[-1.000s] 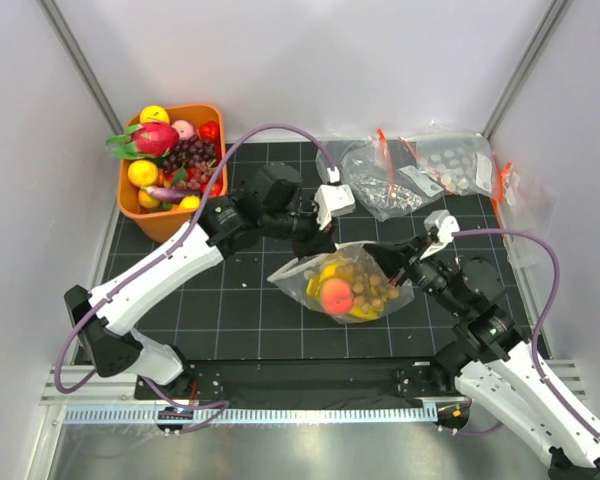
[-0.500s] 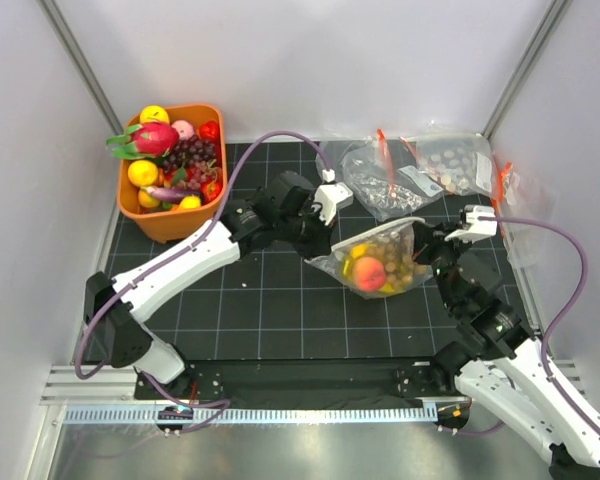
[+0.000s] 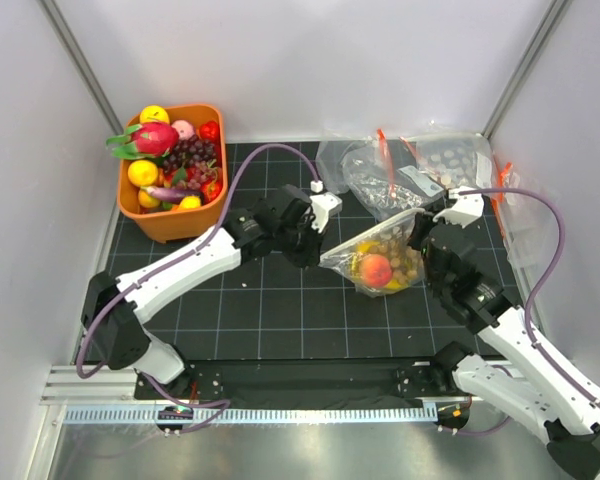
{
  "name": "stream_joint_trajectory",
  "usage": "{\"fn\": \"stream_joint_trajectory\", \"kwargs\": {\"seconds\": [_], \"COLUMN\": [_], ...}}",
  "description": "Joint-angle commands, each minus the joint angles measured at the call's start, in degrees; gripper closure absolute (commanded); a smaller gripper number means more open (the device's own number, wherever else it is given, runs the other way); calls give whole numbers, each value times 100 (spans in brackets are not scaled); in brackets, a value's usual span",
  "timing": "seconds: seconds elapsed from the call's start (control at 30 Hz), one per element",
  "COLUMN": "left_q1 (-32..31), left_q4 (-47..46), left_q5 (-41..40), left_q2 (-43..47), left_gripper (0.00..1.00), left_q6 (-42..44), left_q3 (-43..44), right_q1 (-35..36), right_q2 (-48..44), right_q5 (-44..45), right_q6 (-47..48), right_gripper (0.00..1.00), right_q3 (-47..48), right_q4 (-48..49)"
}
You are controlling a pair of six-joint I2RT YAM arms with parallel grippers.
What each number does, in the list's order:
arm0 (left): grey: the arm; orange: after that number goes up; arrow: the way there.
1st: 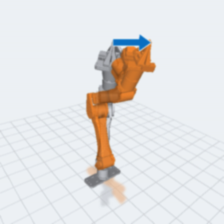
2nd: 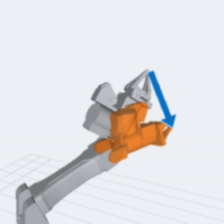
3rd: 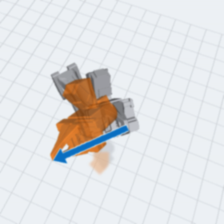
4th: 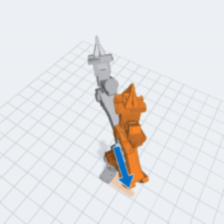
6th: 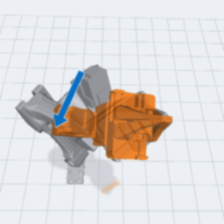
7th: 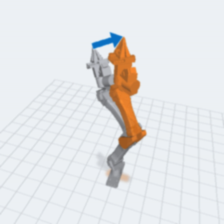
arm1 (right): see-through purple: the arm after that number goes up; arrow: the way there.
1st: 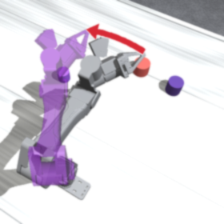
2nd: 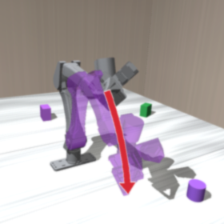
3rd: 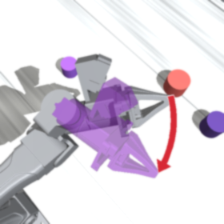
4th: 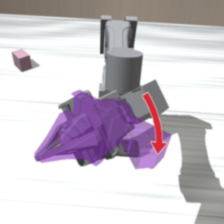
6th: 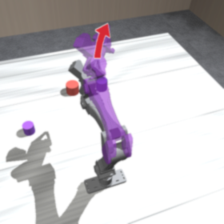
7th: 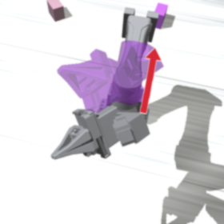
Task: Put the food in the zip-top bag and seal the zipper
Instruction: Zip the zipper food storage bag at the center of the board, then place the zipper food storage bag at the center of the board.
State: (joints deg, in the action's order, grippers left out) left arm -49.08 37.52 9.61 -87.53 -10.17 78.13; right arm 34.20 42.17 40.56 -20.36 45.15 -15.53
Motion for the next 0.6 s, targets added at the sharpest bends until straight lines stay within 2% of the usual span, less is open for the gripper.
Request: {"fn": "stream_joint_trajectory", "kwargs": {"seconds": [0.0, 0.23, 0.4, 0.57], "left_q1": [65, 65, 65, 345], "left_q4": [511, 739, 1107, 1223], "left_q5": [-442, -592, -916, -1312], "left_q2": [464, 816, 1211, 1475], "left_gripper": [100, 100, 100, 100], "left_q6": [-37, -230, -433, -669], "left_q3": [-245, -62, 299, 239], "right_q1": [-88, -97, -97, -97], "right_q2": [-43, -25, 220, 1064], "right_q5": [735, 147, -1318, -2139], "right_q6": [-12, 76, 199, 103], "right_gripper": [99, 99, 99, 99], "right_q3": [381, 425, 618, 1004], "right_q4": [393, 507, 797, 963]}}
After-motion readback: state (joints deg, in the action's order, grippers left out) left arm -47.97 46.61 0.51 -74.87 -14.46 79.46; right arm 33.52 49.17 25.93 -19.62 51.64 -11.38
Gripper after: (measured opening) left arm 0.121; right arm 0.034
